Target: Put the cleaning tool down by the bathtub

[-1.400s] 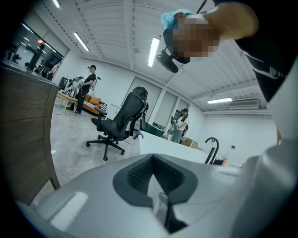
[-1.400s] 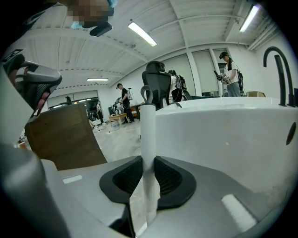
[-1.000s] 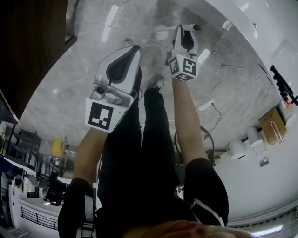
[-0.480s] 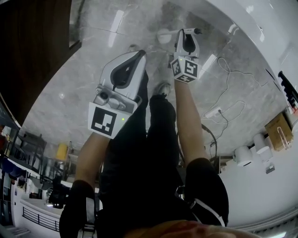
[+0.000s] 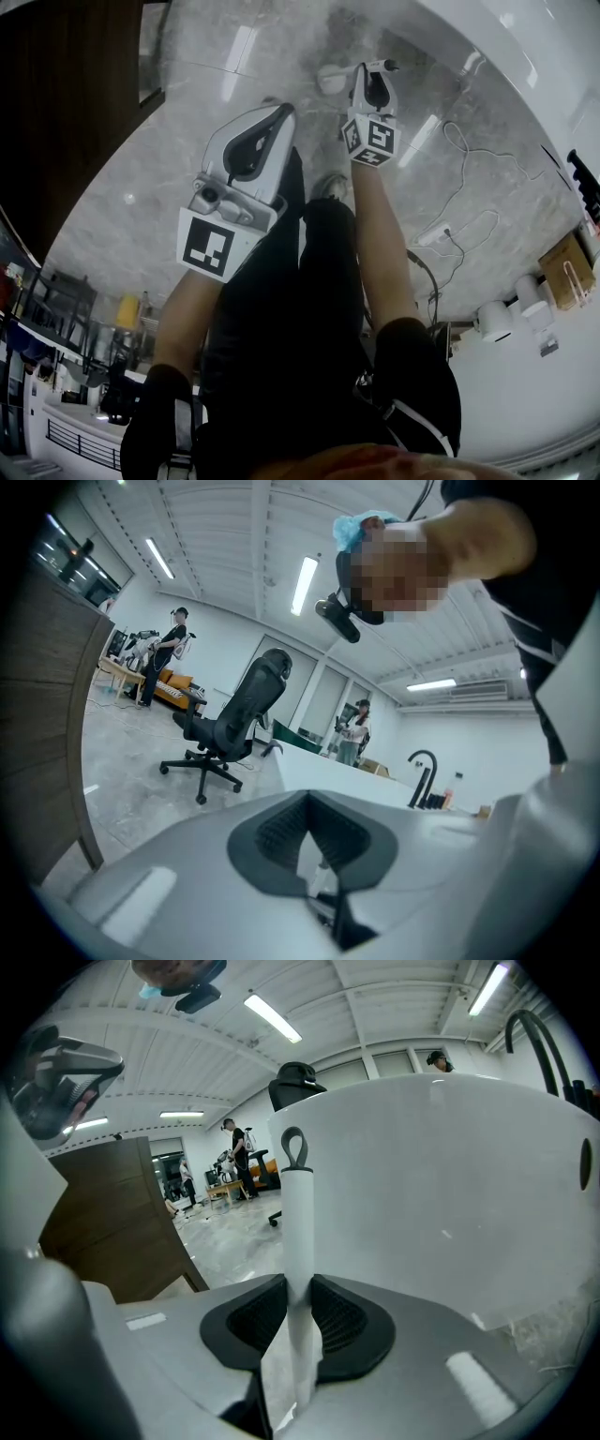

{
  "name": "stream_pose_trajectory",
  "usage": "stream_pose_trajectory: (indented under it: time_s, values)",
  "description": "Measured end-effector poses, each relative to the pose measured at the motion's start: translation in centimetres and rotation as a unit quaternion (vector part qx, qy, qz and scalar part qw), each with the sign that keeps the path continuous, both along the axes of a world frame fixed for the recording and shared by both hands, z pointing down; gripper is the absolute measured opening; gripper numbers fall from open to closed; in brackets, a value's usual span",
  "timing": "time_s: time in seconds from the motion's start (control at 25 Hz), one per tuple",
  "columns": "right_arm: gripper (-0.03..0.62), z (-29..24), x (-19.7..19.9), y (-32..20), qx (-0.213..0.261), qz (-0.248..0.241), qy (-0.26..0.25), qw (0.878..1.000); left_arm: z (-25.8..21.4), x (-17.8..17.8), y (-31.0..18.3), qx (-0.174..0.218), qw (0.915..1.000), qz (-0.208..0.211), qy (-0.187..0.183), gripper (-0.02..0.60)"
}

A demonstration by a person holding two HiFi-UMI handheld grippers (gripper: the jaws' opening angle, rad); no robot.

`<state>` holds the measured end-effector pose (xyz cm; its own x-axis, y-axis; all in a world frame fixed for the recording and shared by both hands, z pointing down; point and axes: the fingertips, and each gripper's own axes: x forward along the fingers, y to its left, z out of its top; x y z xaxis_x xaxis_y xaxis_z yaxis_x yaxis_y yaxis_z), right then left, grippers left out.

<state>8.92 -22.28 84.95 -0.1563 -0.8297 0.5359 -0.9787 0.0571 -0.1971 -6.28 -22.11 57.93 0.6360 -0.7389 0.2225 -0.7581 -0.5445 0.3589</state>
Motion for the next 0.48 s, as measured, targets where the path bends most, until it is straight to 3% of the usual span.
stream_pose_trajectory:
  time_s: [0.48]
  values:
    - [0.084,2.7,0.2,-1.1,-0.009,-0.004,-0.001,1.0,0.7,0.0,-1.0,-0.001,1.0,-0.001,0.007,0.006]
